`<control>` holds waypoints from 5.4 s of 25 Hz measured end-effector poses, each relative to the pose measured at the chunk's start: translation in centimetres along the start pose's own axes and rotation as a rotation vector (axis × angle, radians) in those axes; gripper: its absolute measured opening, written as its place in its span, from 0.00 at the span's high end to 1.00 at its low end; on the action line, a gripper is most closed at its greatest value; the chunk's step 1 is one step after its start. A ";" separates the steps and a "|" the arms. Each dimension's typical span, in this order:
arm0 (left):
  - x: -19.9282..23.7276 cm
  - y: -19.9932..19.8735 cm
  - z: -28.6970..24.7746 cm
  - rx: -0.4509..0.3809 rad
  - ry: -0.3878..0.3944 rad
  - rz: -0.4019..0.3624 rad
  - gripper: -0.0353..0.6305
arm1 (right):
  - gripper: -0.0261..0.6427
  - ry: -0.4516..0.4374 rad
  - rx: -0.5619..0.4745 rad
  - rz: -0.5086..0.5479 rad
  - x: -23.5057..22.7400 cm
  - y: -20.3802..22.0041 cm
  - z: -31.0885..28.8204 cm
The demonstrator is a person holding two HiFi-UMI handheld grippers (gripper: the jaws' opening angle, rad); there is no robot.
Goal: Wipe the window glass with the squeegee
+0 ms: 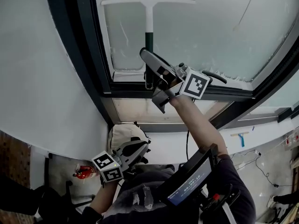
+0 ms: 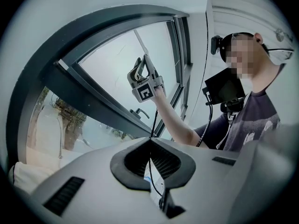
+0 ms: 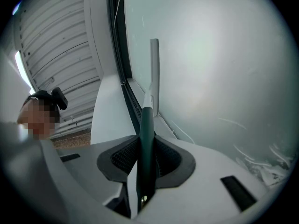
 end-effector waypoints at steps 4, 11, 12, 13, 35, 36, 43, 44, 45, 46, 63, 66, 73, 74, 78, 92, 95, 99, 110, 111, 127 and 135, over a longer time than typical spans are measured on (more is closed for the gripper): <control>0.6 1.0 0.2 -0.001 0.000 0.000 0.94 | 0.82 0.001 0.010 -0.003 -0.7 1.0 1.1; -0.2 1.7 1.3 -0.008 -0.003 -0.007 0.94 | 0.82 -0.017 0.005 -0.016 0.7 2.7 1.9; -0.2 1.6 1.3 -0.007 -0.007 -0.005 0.94 | 0.82 -0.019 0.003 -0.021 0.6 2.8 2.0; -0.1 1.6 1.4 -0.007 -0.008 -0.005 0.94 | 0.82 -0.020 0.001 -0.024 0.7 3.0 2.0; 1.0 1.6 1.0 0.019 -0.021 0.009 0.94 | 0.82 -0.033 -0.027 -0.106 -1.3 6.6 4.6; 1.1 1.5 1.0 0.021 -0.022 0.010 0.94 | 0.82 -0.031 -0.028 -0.110 -1.4 6.7 4.7; 1.5 1.8 1.0 0.020 -0.020 0.020 0.94 | 0.82 -0.027 -0.029 -0.129 -1.9 7.8 5.6; 1.6 1.8 1.0 0.021 -0.021 0.021 0.94 | 0.82 -0.026 -0.028 -0.131 -2.0 7.9 5.8; 1.6 1.8 1.0 0.022 -0.024 0.021 0.94 | 0.82 -0.024 -0.026 -0.133 -2.1 8.1 5.9; 1.7 1.7 1.0 0.022 -0.025 0.021 0.94 | 0.82 -0.023 -0.025 -0.136 -2.1 8.2 6.0; 1.5 1.8 0.6 0.026 -0.010 0.027 0.94 | 0.82 -0.017 0.004 -0.155 -1.4 8.4 7.0; 1.5 1.7 0.6 0.027 -0.012 0.025 0.94 | 0.82 -0.039 0.016 -0.127 -0.5 8.2 6.8; 1.4 2.0 0.5 0.034 -0.002 0.025 0.94 | 0.82 -0.040 0.068 -0.047 0.9 7.3 6.9; 1.4 2.0 0.6 0.034 -0.005 0.027 0.94 | 0.82 -0.032 0.076 -0.042 1.0 7.2 7.0; 1.4 2.0 0.5 0.034 -0.002 0.035 0.94 | 0.82 -0.023 0.098 -0.026 1.4 6.6 8.2; 0.5 3.0 -2.9 0.055 0.053 0.020 0.94 | 0.82 -0.066 0.069 0.091 3.9 -1.6 11.3; 0.0 3.2 -4.6 0.046 0.050 0.011 0.94 | 0.82 -0.083 0.060 0.111 4.0 -4.3 12.1; -1.4 3.6 -7.7 0.046 0.038 -0.009 0.94 | 0.82 -0.140 0.070 0.134 4.6 -8.2 12.3; -3.5 5.6 -13.3 0.010 -0.023 -0.043 0.94 | 0.82 -0.259 0.088 0.177 6.1 -17.5 8.7; -3.7 5.6 -13.6 0.007 -0.028 -0.044 0.94 | 0.82 -0.264 0.081 0.177 6.2 -18.2 8.3; -2.4 4.5 -12.1 0.003 -0.034 -0.030 0.94 | 0.82 -0.224 -0.031 0.159 5.9 -23.3 5.5; -1.6 4.4 -11.6 0.013 -0.025 -0.023 0.94 | 0.82 -0.200 -0.087 0.128 5.3 -23.6 5.9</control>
Point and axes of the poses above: the fingertips, and each gripper's own axes: z backward along the fingers, x to its left, y out of its underside, the point moved 6 cm from there along z, backward along the fingers, and after that the axes turned 7 degrees about -x, right-handed, at the moved point
